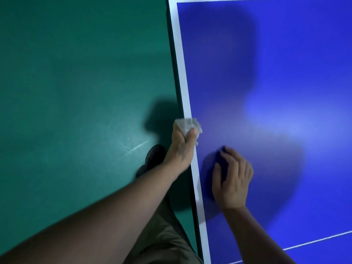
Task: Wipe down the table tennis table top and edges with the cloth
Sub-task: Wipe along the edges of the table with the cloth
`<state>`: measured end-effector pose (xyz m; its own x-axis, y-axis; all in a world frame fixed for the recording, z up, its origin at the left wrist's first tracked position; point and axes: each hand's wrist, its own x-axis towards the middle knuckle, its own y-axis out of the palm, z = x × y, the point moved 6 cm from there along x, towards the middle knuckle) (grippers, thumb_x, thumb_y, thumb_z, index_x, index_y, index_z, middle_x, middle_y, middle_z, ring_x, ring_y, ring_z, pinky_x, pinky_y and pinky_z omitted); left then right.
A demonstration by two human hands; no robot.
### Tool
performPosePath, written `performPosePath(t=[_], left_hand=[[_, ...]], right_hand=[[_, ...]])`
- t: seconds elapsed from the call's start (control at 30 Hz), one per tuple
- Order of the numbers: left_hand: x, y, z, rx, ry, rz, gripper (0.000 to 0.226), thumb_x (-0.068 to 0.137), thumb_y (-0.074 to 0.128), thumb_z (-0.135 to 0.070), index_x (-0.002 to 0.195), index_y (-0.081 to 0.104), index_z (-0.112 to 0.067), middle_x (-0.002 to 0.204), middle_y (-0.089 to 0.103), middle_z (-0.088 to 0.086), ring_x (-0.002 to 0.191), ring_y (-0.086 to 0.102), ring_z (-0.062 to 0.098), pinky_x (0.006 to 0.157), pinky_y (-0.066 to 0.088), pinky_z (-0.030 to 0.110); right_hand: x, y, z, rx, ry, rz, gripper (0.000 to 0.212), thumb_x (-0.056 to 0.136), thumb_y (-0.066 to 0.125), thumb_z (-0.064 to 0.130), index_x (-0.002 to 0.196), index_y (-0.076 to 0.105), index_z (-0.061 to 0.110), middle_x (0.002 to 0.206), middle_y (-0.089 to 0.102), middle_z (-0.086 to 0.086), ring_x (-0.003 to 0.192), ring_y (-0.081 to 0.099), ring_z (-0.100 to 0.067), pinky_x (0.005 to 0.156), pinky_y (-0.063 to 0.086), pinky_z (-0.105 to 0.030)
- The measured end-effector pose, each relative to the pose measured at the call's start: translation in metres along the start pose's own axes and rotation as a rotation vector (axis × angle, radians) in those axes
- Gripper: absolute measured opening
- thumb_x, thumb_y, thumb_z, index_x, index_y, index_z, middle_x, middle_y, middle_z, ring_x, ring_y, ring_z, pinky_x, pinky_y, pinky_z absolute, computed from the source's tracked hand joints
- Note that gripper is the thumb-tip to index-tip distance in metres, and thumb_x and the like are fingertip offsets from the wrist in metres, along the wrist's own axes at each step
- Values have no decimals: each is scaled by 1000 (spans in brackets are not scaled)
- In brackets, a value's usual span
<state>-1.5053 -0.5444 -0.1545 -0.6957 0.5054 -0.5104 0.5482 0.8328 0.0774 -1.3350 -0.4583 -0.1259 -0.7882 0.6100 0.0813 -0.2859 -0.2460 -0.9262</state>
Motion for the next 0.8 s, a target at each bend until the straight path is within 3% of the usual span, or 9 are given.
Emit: performPosePath(t=[0.07,0.17,0.2,0.3,0.4,0.5,0.63,0.73,0.8], left_hand=[[-19,0,24,30,-138,1,16,111,51,-21,126,54,-15,103,63,-13,80,61,-2,80,52,18],[-35,-4,37,129,-237,74,32,109,51,-53,139,50,-42,122,65,-21,107,64,-4,108,46,36],[-29,-7,33,144,-206,71,43,107,50,-57,142,50,-32,124,64,-17,106,62,-2,107,45,34],[21,-16,5,144,-57,34,39,113,46,-29,122,50,9,92,60,-9,74,53,3,79,47,21],[97,-26,-49,73,-64,-4,29,113,46,-31,111,56,-4,79,58,-14,60,54,-3,66,45,18],[163,-40,-104,112,-109,-94,16,116,44,-27,117,55,-15,83,55,-8,55,57,-12,60,44,11],[201,-52,-120,123,-129,-138,41,114,47,-39,139,57,-8,117,62,0,100,60,6,89,43,19],[185,-45,-112,69,28,-162,36,115,44,-23,129,55,8,102,60,3,77,60,-16,73,45,7],[165,-38,-96,65,-20,-144,30,112,44,-25,124,54,1,93,58,-1,67,58,-15,67,47,8]], right_hand=[[63,5,18,33,-88,-37,36,99,63,12,135,65,5,149,61,-10,129,60,-37,114,38,-48],[158,21,50,57,-202,-69,41,104,62,19,143,62,4,159,54,-10,145,52,-33,122,35,-51],[188,29,60,59,-222,-61,45,106,60,23,147,59,4,163,50,-10,151,46,-32,126,31,-51],[266,53,85,13,-292,19,60,111,50,38,160,43,4,172,36,-11,161,30,-30,132,20,-51],[317,72,94,-60,-310,82,70,114,35,49,167,30,4,177,24,-10,165,17,-30,135,10,-49],[335,80,86,-110,-158,87,76,112,26,56,170,21,7,179,16,-5,166,9,-25,135,4,-46],[334,82,88,-148,-113,70,74,112,27,55,170,22,10,179,17,-4,166,10,-24,135,5,-45],[337,79,88,-142,-110,31,72,112,31,52,169,27,9,178,22,-4,166,14,-25,135,9,-46],[338,79,87,-132,-101,19,70,111,34,50,168,30,9,177,25,-4,165,17,-25,135,10,-47]])
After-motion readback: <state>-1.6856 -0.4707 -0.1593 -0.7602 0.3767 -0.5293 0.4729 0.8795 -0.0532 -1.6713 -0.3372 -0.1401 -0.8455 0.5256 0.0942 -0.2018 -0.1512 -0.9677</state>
